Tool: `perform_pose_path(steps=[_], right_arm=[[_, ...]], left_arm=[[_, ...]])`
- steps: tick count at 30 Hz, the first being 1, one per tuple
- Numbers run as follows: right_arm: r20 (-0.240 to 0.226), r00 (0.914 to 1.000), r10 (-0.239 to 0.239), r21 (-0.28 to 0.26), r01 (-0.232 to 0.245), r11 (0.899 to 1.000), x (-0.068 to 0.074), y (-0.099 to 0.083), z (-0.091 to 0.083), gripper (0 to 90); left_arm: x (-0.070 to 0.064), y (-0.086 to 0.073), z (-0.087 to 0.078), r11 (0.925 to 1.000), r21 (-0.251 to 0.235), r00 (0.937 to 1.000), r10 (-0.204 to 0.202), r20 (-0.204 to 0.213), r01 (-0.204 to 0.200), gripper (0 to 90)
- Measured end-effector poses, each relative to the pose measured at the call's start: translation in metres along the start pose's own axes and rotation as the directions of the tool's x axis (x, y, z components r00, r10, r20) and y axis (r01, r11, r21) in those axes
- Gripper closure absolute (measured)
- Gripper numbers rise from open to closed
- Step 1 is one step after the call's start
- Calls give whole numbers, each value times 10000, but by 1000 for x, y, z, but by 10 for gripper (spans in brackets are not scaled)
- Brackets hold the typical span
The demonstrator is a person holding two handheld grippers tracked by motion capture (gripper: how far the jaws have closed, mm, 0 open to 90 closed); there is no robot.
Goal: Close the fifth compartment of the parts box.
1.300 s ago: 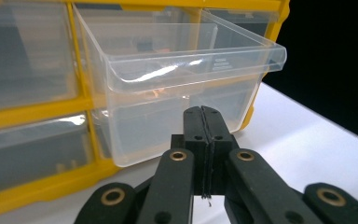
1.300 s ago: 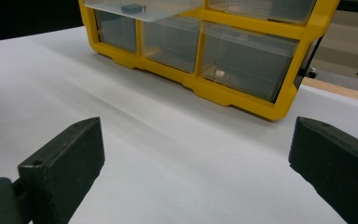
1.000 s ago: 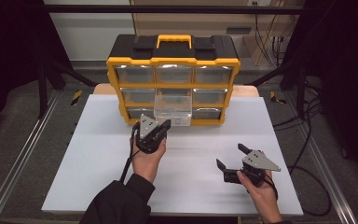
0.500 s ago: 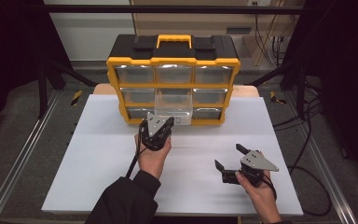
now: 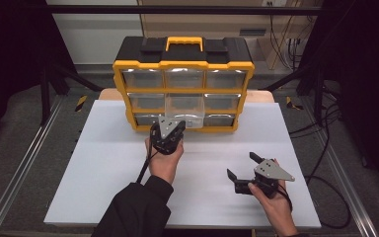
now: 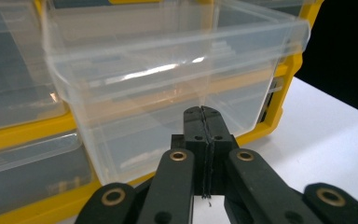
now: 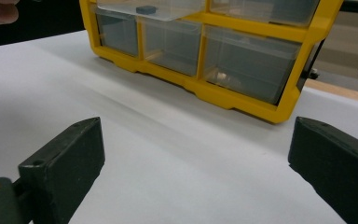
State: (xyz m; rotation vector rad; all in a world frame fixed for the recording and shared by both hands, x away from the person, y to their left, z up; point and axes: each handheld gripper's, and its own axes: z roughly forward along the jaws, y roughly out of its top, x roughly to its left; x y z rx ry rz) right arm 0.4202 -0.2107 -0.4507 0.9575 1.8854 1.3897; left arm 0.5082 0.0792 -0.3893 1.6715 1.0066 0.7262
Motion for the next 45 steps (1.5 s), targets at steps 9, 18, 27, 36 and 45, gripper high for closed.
perform_pose_path(steps=[9, 18, 27, 36, 45], right_arm=[[-271, 9994, 219, 52, -218, 9997, -1, -1, 0, 34], [-204, 9996, 216, 115, -214, 9997, -1, -2, 0, 30], [-168, 9994, 304, 130, -302, 9995, -2, -3, 0, 32], [-106, 9995, 286, 191, -284, 9994, -1, -4, 1, 35], [-107, 9991, 401, 217, -398, 9990, -2, -4, 1, 35]], left_arm=[[2, 5, 6, 9999, -73, 9996, -93, -278, 92, 896], [5, 9, 11, 10000, -20, 9992, 88, -393, -88, 896], [8, 10, 14, 9998, 37, 9986, 213, -482, -211, 896], [12, 15, 17, 9999, 58, 9982, 164, -579, -161, 896], [16, 18, 21, 9997, 191, 9981, 181, -580, -170, 895]])
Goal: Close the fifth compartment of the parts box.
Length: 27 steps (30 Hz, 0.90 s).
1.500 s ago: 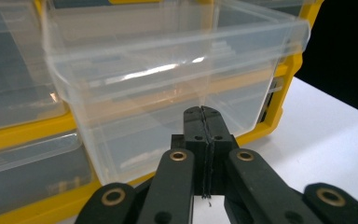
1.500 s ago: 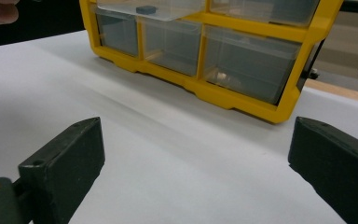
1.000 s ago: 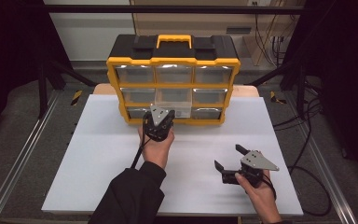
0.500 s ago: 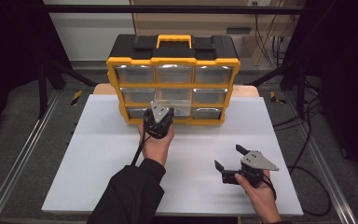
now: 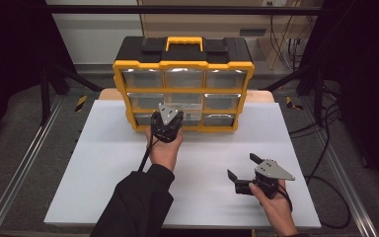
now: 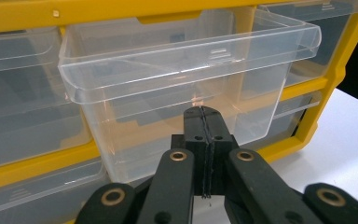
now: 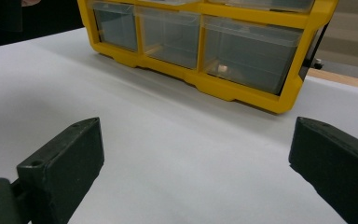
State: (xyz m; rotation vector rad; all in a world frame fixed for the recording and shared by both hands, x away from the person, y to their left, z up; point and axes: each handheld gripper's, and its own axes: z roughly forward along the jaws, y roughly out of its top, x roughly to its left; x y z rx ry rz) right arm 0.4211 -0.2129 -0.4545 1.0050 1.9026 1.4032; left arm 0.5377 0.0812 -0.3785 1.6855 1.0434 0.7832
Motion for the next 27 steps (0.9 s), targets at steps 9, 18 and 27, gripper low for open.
perform_pose_path(steps=[9, 18, 27], right_arm=[[-76, 10000, 7, 31, -7, 10000, 0, -1, 0, 30], [-38, 9998, -178, 55, 178, 9998, 1, -1, 1, 29], [-64, 9999, -153, 92, 154, 9998, 1, -1, 1, 29]], left_arm=[[2, 3, 2, 10000, 56, 10000, -11, -6, 11, 895], [3, 3, 1, 10000, 64, 9998, 61, -187, -59, 895], [5, 7, 1, 9999, 61, 9997, -107, -233, 109, 896]])
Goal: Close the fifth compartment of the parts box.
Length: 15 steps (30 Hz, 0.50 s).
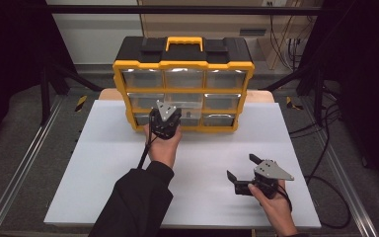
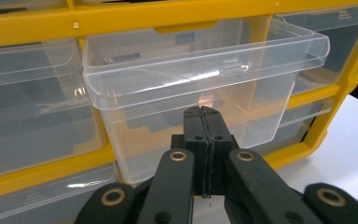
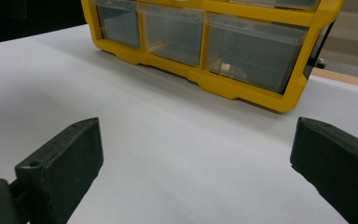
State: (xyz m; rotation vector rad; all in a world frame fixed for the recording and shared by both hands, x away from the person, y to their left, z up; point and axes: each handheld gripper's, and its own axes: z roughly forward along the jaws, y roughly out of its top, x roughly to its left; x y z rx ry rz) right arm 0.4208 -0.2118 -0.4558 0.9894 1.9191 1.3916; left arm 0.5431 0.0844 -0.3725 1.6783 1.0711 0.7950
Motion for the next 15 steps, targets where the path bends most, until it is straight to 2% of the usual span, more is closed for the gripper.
perform_pose_path(steps=[8, 15], right_arm=[[-4, 9999, -101, 96, 101, 9999, 1, 0, 1, 29], [12, 9999, -117, 96, 117, 9999, 0, 0, 1, 29]], left_arm=[[0, 0, 0, 9997, -123, 9997, 231, -105, -232, 895], [0, 0, 1, 9998, -94, 9998, 172, -44, -172, 896]])
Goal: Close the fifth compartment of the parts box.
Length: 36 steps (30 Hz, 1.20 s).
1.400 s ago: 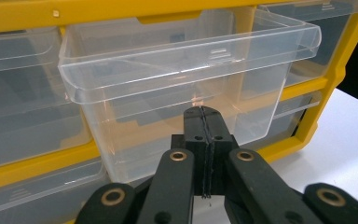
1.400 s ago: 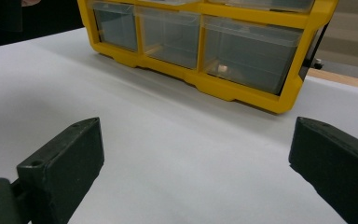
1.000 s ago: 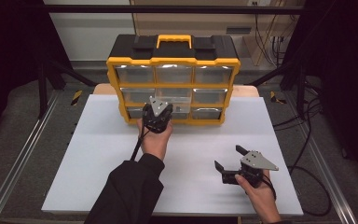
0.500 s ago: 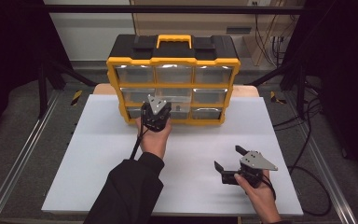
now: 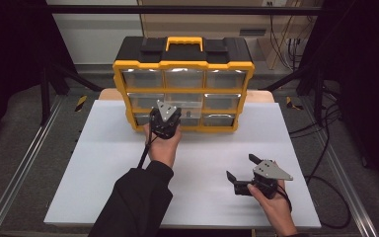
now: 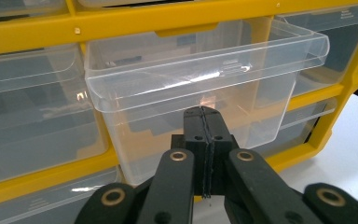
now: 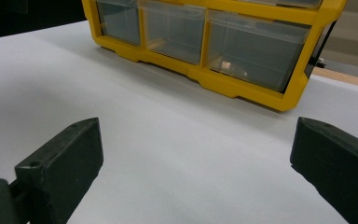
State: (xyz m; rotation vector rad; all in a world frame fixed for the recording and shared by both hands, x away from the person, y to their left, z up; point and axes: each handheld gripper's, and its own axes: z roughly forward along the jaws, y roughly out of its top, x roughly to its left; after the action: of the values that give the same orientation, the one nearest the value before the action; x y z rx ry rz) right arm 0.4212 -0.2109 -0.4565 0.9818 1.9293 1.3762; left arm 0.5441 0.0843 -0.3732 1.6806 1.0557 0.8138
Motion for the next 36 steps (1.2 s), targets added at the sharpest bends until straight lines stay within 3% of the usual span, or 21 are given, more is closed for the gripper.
perform_pose_path(steps=[20, 36], right_arm=[[33, 10000, -11, 0, 11, 10000, 0, 0, 0, 29], [352, 9994, 40, -275, -30, 9996, -3, 2, -4, 33]], left_arm=[[1, 1, 2, 10000, 14, 10000, -28, -12, 28, 895], [5, 1, 2, 9999, -61, 9999, -96, 71, 96, 895]])
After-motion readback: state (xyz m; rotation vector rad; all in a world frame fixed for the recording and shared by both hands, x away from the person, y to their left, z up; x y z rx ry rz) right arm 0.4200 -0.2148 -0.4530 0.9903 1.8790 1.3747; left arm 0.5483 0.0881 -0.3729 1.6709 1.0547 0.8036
